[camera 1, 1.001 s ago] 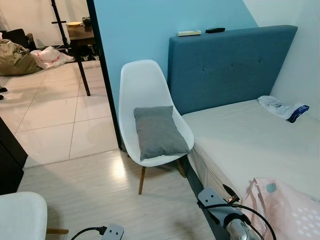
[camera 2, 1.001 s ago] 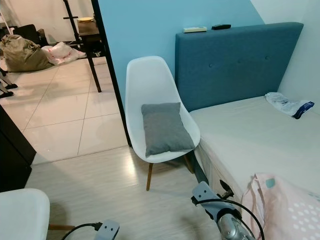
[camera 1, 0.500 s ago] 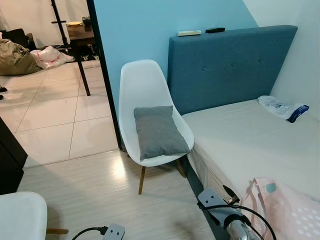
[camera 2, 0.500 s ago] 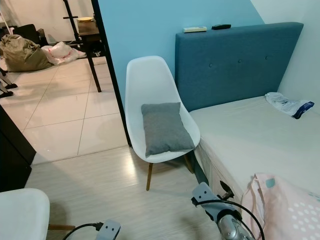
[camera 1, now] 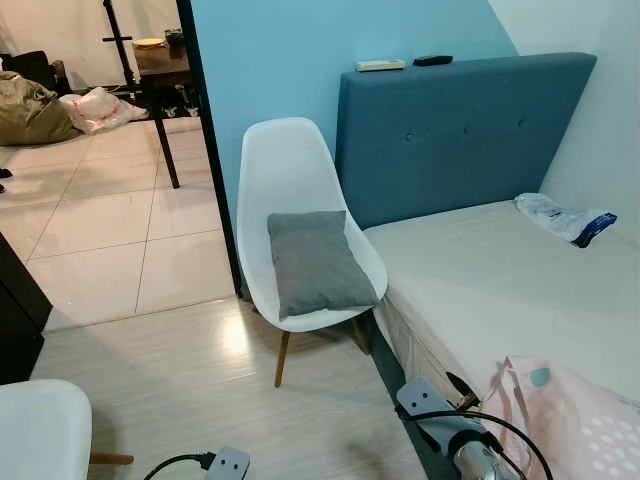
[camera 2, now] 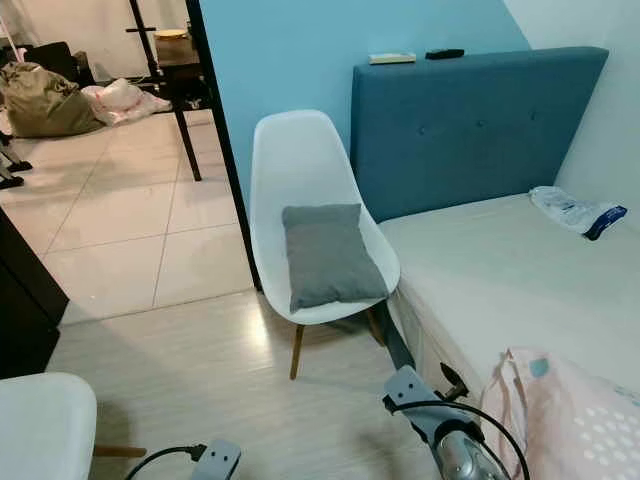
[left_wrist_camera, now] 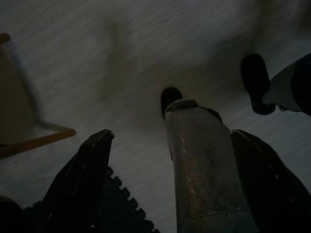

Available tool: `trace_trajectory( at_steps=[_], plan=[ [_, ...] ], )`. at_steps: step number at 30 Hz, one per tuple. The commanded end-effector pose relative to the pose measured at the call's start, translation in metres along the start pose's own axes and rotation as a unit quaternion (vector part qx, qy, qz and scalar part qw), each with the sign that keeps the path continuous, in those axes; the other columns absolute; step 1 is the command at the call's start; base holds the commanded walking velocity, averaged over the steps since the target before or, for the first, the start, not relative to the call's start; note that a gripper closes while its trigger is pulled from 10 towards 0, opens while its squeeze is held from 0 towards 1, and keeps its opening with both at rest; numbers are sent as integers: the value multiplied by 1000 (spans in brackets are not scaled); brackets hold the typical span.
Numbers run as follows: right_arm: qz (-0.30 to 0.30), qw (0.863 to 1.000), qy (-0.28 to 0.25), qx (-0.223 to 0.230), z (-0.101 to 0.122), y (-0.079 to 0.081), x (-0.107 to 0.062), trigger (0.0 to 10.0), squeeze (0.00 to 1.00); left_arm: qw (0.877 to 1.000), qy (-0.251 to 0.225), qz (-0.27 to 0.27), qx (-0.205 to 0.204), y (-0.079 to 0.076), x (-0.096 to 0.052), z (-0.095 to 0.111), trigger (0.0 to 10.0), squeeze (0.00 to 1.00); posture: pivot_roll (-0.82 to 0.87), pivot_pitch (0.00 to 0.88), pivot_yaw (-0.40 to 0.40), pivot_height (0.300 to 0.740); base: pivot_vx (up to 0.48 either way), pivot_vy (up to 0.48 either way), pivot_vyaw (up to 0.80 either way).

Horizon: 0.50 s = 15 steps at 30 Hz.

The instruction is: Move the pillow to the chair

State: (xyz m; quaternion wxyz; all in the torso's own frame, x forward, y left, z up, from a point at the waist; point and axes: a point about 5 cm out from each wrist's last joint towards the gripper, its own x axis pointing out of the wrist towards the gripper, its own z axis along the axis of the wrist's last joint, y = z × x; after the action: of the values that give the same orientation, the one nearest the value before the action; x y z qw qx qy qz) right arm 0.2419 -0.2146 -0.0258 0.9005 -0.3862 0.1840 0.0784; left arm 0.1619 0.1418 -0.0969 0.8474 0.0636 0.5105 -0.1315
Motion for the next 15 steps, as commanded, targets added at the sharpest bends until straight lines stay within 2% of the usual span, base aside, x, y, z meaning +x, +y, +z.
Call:
trace_trajectory(
  at_steps=[1, 15],
  plan=[
    [-2, 1000, 1, 7, -1, 0, -1, 10000, 0, 1000, 5, 3, -5, 1, 0, -2, 10000, 0, -18, 0, -33, 740, 0, 0, 0],
    [-3, 1000, 0, 7, 0, 1, -1, 10000, 0, 1000, 5, 3, -6, 0, 0, -2, 10000, 0, -12, 0, -34, 740, 0, 0, 0]
  ],
)
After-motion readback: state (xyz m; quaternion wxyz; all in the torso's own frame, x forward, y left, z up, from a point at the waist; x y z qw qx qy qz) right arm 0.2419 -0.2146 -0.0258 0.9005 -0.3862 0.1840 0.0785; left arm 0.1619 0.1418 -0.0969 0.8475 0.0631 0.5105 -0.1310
